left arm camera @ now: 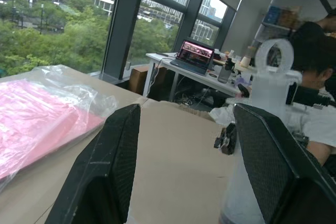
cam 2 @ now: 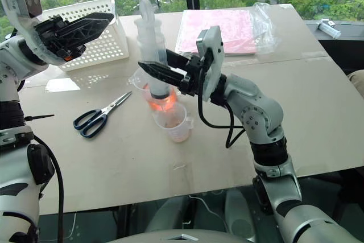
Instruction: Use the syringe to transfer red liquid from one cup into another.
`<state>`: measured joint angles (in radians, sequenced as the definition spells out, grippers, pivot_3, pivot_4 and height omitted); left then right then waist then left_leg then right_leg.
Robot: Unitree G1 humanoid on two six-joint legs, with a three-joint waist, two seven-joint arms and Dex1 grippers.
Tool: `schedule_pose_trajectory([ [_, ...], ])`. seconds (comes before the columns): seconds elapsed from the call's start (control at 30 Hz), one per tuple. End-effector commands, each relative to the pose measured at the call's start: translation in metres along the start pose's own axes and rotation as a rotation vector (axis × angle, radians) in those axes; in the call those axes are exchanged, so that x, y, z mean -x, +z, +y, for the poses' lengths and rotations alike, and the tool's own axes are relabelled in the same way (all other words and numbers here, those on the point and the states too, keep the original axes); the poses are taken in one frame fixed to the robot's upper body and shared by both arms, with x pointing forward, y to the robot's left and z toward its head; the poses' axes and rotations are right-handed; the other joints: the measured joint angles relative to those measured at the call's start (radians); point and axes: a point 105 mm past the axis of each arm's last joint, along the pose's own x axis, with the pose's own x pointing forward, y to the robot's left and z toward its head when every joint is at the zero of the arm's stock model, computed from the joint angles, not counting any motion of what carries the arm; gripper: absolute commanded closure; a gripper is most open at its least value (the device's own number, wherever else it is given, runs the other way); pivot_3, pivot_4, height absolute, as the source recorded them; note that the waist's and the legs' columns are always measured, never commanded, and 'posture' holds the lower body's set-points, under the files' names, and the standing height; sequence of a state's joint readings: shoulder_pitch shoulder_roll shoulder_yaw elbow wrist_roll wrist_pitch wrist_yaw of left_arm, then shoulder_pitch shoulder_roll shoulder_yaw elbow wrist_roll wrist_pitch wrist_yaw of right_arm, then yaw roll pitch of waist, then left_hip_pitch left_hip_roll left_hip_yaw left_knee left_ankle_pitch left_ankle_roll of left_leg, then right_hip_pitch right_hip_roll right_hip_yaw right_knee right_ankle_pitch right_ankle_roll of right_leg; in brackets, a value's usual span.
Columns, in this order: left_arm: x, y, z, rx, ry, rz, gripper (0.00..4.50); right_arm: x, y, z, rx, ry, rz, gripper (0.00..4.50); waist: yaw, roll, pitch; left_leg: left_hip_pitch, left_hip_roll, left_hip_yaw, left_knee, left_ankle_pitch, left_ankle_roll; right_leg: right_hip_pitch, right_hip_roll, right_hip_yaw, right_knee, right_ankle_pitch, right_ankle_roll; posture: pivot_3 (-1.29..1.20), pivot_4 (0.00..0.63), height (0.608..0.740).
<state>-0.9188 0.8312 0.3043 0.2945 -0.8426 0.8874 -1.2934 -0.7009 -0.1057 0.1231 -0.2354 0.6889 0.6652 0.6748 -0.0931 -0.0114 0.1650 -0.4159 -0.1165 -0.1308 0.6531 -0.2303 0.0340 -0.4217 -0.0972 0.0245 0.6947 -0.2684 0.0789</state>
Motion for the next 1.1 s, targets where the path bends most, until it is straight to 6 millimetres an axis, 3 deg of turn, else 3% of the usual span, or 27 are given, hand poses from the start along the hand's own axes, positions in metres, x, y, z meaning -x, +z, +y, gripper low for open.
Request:
schedule_pose_trajectory([
  [0.03,-0.014,0.013,-0.023,-0.046,-0.119,-0.019,1.63,-0.005,0.011,0.012,0.079,0.045,-0.045,3.02,0.000,0.000,0.000,0.000,0.000,0.000,0.000,0.000,0.000,0.000,0.000,0.000,0.000,0.000,0.000,0.00,0.150,0.740],
  [0.33,-0.033,0.004,-0.041,-0.075,-0.204,0.052,1.63,0.005,-0.013,0.002,0.171,0.008,0.026,3.02,0.005,0.000,0.000,0.000,0.000,0.000,0.000,0.000,0.000,0.000,0.000,0.000,0.000,0.000,0.000,0.00,0.150,0.740],
  [1.1,-0.038,-0.019,-0.039,-0.028,-0.294,0.119,1.63,0.002,-0.010,0.005,0.206,0.036,0.018,3.02,0.026,0.000,0.000,0.000,0.000,0.001,0.000,0.000,0.000,0.000,0.003,0.000,-0.001,0.000,0.000,0.00,0.150,0.740],
])
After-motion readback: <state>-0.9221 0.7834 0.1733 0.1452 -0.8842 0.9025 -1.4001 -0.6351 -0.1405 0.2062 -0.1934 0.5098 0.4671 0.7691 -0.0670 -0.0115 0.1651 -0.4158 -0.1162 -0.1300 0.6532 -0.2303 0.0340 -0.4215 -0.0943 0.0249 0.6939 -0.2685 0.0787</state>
